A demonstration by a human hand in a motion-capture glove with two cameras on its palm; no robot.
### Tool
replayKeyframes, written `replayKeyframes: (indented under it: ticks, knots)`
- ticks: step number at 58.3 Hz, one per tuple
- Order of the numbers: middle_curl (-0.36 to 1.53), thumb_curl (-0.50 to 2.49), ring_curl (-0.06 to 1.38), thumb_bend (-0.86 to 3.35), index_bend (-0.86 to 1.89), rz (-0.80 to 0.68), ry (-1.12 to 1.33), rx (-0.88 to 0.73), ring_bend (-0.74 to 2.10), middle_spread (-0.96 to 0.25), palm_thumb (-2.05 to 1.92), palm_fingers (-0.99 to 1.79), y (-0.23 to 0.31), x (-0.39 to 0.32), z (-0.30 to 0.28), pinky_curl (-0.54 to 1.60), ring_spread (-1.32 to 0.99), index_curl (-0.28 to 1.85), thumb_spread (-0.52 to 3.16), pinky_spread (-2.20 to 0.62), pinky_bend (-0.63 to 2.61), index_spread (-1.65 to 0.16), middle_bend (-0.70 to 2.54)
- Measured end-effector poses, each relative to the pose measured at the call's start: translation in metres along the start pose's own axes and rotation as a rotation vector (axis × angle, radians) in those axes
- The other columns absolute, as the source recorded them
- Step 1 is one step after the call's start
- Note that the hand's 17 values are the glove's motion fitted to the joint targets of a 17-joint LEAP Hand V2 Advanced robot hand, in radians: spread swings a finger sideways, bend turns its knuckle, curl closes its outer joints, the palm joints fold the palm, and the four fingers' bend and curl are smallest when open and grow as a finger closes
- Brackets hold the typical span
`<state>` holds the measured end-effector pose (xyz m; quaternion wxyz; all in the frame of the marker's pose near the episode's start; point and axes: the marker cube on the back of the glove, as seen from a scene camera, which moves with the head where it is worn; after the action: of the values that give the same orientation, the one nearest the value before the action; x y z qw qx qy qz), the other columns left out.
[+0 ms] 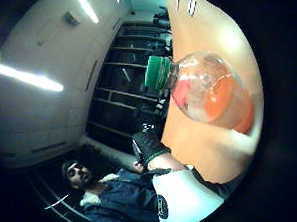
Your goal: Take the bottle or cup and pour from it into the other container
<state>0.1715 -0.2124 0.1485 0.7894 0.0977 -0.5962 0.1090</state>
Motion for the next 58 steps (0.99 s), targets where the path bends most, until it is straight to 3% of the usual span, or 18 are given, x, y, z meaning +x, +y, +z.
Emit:
replayKeyframes:
  ticks: [19,34,58]
  knots:
    - [0.34,0.38,0.26,-0.03,0.14,-0.066,-0.108,-0.089,0.28,0.03,0.48,0.49,-0.026,0.010,0.033,0.27,0.17,0.29,0.76,0.34,0.59,-0.23,0.23]
    - [0.39,0.40,0.34,-0.01,0.11,-0.079,-0.089,-0.046,0.48,-0.20,0.63,1.08,-0.029,0.021,0.042,0.27,-0.09,0.27,0.71,0.15,0.49,-0.30,0.34]
    - [0.42,0.42,0.39,-0.03,0.13,-0.089,-0.134,-0.019,0.54,-0.25,0.81,1.18,-0.030,0.010,0.043,0.31,-0.21,0.29,0.66,-0.04,0.50,-0.31,0.36]
